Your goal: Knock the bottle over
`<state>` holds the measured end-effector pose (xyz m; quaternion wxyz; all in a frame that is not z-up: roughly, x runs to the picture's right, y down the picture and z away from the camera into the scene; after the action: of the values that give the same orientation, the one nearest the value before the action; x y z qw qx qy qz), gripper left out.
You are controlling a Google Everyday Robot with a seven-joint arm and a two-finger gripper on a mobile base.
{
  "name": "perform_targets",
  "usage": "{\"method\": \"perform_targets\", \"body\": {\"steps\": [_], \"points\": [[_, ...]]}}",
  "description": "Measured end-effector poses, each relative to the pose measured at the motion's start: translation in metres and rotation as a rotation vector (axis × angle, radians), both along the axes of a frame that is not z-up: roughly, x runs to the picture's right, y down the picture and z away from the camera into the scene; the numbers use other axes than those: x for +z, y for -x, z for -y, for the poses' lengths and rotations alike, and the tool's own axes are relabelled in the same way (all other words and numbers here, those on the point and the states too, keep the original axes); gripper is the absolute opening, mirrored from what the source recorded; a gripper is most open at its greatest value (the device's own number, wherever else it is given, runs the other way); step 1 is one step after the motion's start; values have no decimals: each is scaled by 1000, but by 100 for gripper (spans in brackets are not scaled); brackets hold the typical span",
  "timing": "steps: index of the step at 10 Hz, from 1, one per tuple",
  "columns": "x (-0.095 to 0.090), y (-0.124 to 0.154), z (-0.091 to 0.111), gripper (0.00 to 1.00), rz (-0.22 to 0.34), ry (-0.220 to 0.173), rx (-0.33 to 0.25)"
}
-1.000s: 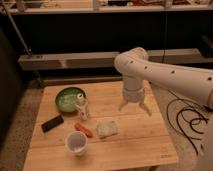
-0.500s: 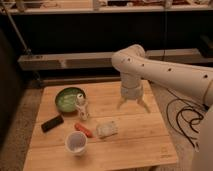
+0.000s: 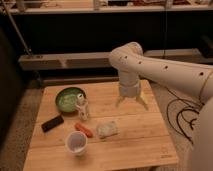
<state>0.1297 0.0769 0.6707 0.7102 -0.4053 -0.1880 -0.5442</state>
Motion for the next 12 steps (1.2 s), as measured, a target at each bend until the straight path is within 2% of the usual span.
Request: {"method": "perform_targets", "body": {"steps": [6, 8, 12], "points": [[-1, 15, 13, 80, 31, 2, -49], [-1, 33, 16, 80, 57, 6, -71], [-3, 40, 21, 80, 75, 13, -116]]}}
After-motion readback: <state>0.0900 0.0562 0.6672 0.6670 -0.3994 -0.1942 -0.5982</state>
